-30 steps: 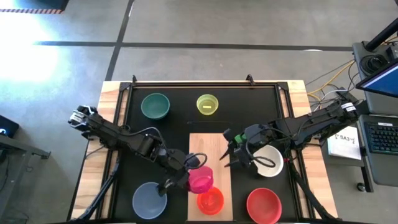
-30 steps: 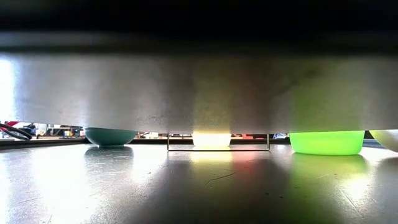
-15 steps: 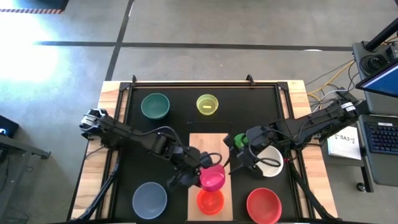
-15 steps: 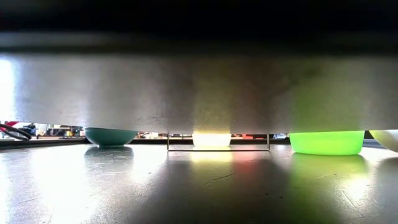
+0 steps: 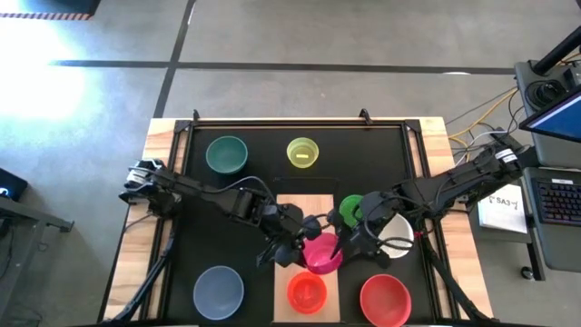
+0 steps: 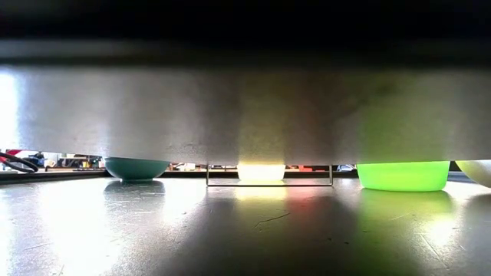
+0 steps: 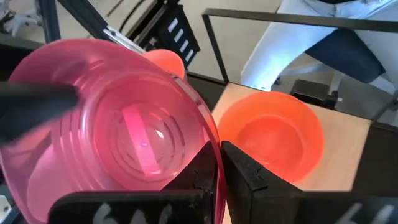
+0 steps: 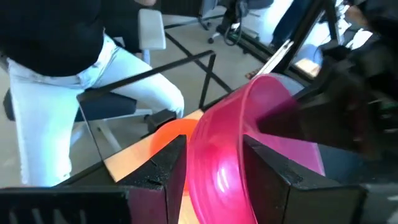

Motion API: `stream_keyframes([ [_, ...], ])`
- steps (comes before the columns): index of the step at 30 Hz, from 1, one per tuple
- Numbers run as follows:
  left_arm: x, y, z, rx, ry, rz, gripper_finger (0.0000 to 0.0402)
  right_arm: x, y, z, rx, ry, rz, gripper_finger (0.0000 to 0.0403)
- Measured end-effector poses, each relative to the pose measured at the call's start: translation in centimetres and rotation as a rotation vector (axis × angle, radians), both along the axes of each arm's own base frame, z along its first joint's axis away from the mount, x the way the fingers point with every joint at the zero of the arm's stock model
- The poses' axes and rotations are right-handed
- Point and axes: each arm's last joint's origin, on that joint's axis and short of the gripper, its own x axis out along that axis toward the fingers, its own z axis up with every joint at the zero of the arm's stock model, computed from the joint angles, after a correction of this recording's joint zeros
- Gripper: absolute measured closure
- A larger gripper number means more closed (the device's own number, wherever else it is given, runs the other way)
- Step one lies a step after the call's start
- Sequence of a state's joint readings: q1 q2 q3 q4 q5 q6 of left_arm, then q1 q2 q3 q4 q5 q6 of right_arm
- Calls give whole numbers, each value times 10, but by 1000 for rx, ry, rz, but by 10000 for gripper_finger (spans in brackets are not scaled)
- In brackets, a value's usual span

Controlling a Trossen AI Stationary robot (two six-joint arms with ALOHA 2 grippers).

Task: Place and stack bowls onto a shelf
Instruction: Stack the small pink bowl on top of the small orange bowl on the shelf

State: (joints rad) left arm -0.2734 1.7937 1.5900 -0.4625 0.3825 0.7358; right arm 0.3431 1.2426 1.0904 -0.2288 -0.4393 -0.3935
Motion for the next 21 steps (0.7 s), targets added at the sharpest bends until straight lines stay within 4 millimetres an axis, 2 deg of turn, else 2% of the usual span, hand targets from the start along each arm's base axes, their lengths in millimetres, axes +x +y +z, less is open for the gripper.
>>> stream_keyframes([
  [5, 0, 2, 0, 0, 4, 0, 401, 8, 3, -11, -4, 46, 10, 294],
  [12, 0, 2, -2, -34, 53, 37, 400, 11, 5, -18, 9, 93, 26, 379],
  [16, 2, 2, 0, -98, 77, 89, 383, 9, 5, -16, 42, 118, 33, 388],
  [21, 5, 2, 5, -160, 60, 129, 334, 9, 6, -16, 69, 142, 29, 390],
])
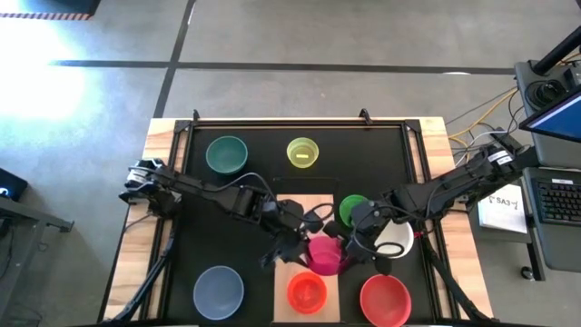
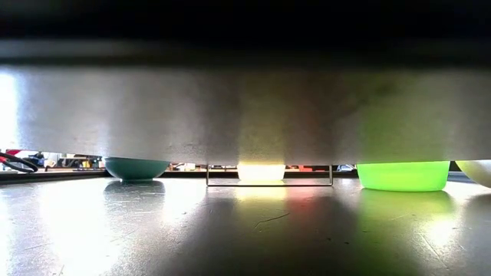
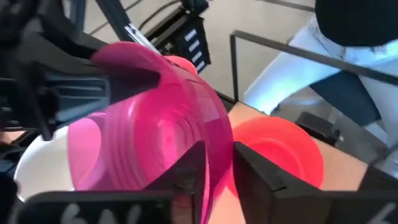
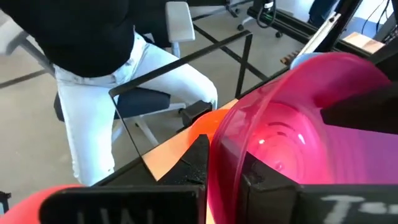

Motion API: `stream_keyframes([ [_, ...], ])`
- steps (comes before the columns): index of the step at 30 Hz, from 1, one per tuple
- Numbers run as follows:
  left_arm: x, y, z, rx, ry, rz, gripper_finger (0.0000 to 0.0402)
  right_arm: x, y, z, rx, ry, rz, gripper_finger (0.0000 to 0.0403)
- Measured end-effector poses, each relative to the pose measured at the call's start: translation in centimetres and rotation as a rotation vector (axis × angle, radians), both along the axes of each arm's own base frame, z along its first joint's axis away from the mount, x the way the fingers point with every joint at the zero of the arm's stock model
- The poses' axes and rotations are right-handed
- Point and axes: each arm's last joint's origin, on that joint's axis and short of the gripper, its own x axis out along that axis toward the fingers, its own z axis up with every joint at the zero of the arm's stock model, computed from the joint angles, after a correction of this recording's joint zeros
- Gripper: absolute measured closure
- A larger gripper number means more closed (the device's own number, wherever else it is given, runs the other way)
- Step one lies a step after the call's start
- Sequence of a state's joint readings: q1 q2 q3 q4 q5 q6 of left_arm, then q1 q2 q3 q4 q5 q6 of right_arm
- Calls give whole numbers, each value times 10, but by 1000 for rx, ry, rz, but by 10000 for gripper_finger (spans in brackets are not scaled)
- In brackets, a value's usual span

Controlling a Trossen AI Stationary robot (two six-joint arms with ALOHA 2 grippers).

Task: Place and stack bowls onto a shelf
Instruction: Stack the small pink bowl on top of the small orange bowl on the shelf

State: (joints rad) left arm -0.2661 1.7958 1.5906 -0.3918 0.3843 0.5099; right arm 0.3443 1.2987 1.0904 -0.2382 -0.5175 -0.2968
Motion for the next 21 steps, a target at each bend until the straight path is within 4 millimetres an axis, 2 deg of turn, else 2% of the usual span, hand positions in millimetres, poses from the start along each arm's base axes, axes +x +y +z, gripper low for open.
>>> stream_keyframes([
  [5, 1, 0, 1, -19, 4, 32, 283, 2, -2, 0, 28, 40, -76, 391],
  [9, 1, 1, 0, -15, 21, 82, 258, 2, -3, 0, 69, 104, -119, 392],
  [17, 2, 5, -1, 42, 28, 225, 246, 1, -8, -5, 86, 224, -288, 392],
  [21, 3, 5, -3, 41, 37, 246, 246, 1, -8, -4, 119, 257, -315, 392],
])
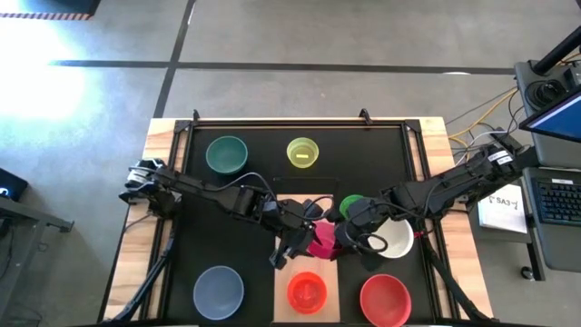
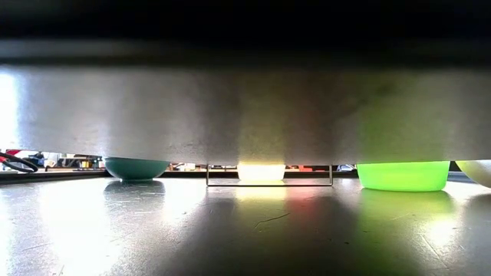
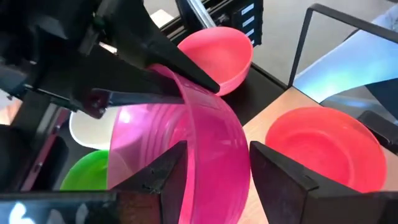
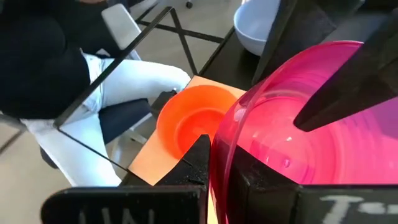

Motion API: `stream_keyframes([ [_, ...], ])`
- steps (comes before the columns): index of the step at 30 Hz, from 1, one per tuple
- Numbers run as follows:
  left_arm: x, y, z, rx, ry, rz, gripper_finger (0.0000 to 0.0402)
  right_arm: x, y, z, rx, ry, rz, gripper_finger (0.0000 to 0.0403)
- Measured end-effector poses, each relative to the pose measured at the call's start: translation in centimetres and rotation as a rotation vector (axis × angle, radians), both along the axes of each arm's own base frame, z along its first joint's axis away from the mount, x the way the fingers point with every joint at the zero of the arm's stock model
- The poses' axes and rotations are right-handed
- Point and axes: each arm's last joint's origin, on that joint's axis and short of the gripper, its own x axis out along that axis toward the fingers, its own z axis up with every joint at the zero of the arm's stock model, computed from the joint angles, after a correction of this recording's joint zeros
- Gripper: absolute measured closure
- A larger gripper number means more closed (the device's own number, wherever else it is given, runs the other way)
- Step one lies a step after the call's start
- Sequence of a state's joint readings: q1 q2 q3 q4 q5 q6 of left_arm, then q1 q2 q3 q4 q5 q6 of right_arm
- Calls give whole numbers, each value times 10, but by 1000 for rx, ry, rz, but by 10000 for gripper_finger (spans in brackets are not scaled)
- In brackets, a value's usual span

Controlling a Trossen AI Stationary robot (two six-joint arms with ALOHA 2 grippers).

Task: Place and stack bowls onto a shelf
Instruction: Stack the small pink bowl on top of the small orange bowl on the shelf

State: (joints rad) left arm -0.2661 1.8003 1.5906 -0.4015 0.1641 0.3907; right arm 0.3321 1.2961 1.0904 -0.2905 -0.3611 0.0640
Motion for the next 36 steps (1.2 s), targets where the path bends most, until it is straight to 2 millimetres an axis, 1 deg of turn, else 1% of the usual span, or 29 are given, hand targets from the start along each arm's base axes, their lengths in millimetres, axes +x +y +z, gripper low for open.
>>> stream_keyframes([
  [5, 1, 1, -3, 34, 7, 56, 246, 0, 0, -1, 39, 54, -63, 391],
  [9, 1, 3, -2, 90, -5, 134, 245, 0, -1, -7, 67, 152, -120, 391],
  [15, 1, 4, 5, 84, -8, 133, 245, 2, -1, -11, 106, 215, -160, 391],
  [21, 1, 5, 2, 67, 17, 189, 246, 2, -1, -12, 121, 245, -211, 390],
  [25, 0, 7, -3, 48, 64, 220, 246, 1, -1, -14, 123, 259, -204, 391],
  [30, 0, 9, -5, 14, 98, 250, 232, 1, 0, -15, 120, 266, -184, 391],
  [36, -3, 11, -9, 26, 149, 259, 198, 0, 0, -16, 112, 273, -190, 391],
])
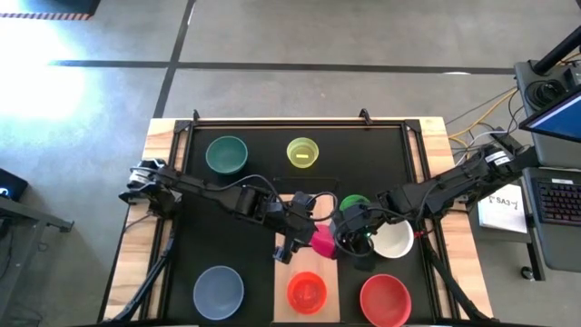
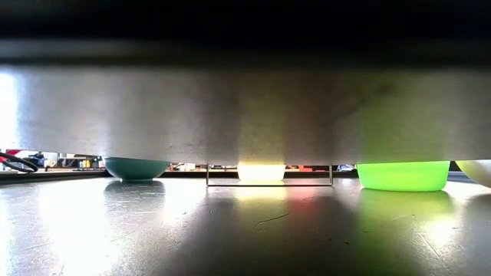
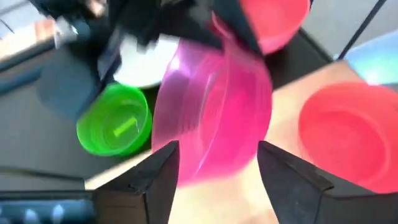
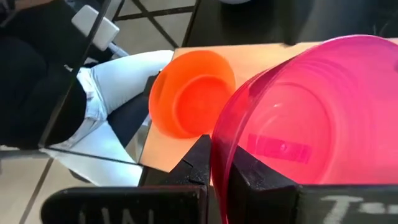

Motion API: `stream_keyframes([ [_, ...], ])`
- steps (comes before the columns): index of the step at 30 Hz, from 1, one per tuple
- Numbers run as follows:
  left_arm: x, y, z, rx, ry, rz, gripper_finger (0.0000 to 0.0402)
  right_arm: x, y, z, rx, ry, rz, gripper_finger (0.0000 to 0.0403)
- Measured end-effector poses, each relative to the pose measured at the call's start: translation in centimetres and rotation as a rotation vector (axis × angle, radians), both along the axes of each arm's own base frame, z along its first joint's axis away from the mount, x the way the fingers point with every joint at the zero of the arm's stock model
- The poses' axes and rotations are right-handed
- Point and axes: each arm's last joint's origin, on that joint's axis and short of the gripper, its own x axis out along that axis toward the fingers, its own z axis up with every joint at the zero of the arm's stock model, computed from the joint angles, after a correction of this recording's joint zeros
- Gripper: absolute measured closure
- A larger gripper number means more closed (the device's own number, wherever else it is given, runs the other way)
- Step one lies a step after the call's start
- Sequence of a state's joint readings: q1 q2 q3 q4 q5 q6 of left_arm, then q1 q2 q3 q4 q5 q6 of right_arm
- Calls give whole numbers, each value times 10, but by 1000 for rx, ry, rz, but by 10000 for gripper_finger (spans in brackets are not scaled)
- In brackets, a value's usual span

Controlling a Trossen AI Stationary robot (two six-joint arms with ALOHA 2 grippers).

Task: Place and stack bowls onto a shelf
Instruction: Stack the small pink bowl on top of the small orange bowl on the shelf

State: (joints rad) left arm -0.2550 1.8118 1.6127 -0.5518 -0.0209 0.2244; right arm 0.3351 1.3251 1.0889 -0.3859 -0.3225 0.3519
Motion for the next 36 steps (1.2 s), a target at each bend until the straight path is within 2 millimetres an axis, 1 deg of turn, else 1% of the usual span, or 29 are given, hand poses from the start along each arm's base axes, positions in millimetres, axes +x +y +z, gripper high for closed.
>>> stream_keyframes([
  [2, -4, 2, 0, 44, 50, 32, 186, 0, 0, -1, 12, 21, -14, 391],
  [5, -12, 7, 7, 120, 133, 118, 171, 3, 0, -5, 33, 55, -43, 391],
  [9, -22, 12, 15, 125, 228, 264, 158, 7, 2, -10, 47, 69, -59, 391],
  [12, -34, 15, 12, 99, 341, 385, 155, 12, 7, -10, 55, 29, -43, 391],
  [15, -44, 11, 6, 100, 425, 468, 155, 13, 15, -8, 44, -38, 5, 391],
  [22, -57, -9, -6, 144, 412, 559, 155, 7, 31, -6, -18, -127, 126, 390],
  [28, -63, -23, -6, 154, 348, 653, 154, 9, 50, -5, -58, -275, 238, 390],
  [30, -66, -26, -6, 129, 341, 686, 154, 10, 56, -8, -84, -310, 276, 390],
  [36, -73, -38, -3, 60, 322, 746, 154, 19, 66, -26, -170, -370, 368, 390],
])
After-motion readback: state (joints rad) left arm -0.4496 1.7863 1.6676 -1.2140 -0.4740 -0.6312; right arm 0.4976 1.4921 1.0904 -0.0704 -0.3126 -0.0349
